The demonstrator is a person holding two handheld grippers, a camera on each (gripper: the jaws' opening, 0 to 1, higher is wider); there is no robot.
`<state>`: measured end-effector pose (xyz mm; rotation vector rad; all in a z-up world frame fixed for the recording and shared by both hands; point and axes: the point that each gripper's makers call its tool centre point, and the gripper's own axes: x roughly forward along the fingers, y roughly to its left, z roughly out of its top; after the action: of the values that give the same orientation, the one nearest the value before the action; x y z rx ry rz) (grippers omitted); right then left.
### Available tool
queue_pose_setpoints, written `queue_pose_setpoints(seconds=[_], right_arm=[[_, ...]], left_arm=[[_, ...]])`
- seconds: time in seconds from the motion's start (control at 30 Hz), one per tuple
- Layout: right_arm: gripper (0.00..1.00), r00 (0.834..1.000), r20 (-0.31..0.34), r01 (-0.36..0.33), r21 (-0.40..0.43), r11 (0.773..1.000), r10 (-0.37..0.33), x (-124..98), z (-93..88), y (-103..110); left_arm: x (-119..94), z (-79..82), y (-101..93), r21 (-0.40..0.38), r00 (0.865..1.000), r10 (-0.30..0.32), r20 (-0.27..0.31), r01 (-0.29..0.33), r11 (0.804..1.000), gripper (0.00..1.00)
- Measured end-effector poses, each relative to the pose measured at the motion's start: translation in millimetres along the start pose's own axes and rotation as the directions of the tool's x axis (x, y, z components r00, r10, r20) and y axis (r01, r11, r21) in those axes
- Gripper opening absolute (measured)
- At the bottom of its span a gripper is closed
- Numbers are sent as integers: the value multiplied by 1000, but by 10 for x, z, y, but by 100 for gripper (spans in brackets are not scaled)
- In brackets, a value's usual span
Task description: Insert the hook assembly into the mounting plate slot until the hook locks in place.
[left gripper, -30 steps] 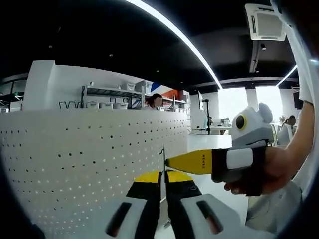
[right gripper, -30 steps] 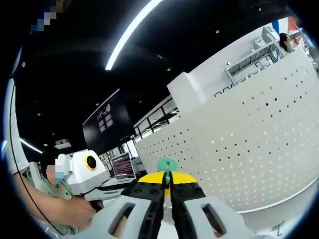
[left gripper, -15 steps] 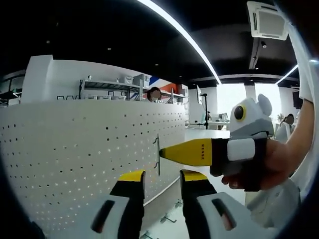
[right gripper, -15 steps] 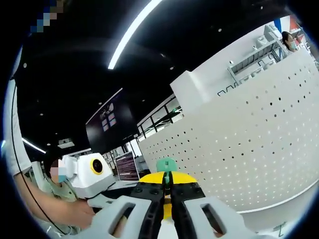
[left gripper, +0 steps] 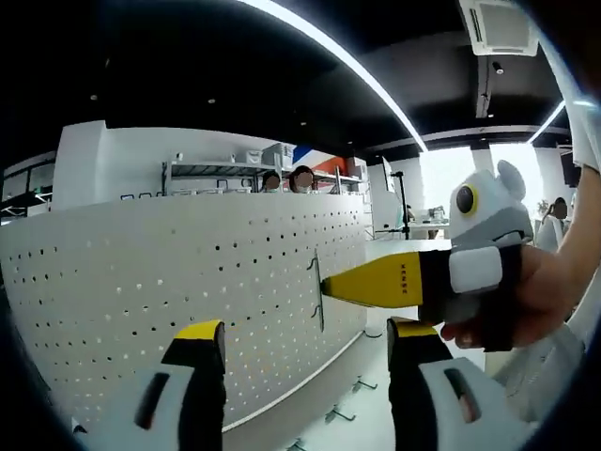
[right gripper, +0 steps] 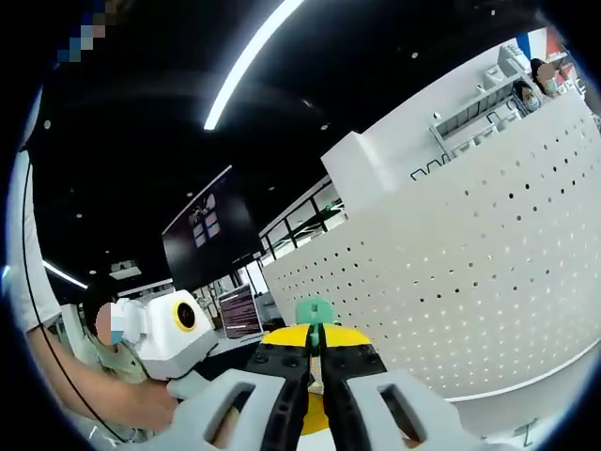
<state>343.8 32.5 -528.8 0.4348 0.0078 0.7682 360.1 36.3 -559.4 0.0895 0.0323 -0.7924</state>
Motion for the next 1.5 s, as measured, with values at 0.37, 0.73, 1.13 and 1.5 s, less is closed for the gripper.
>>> queue_pose_setpoints(seconds=[0.37,0.73,1.13,1.5], right_arm=[[1,1000,0,17,-53,998,-17,12,71,-21],[1,998,-31,57,-175,983,-63,16,134,-105],[1,978,-77,143,-436,888,-195,12,212,-223],[1,972,-71,173,-427,888,-223,30,229,-309]], left_arm=[[-45,-63,19,-2,1000,17,-14,-17,1000,69],[-77,-59,41,-5,1000,28,-7,-28,1000,69],[-95,-76,43,-6,999,37,-10,-37,999,69],[-106,-74,47,-6,999,43,-8,-43,999,69]])
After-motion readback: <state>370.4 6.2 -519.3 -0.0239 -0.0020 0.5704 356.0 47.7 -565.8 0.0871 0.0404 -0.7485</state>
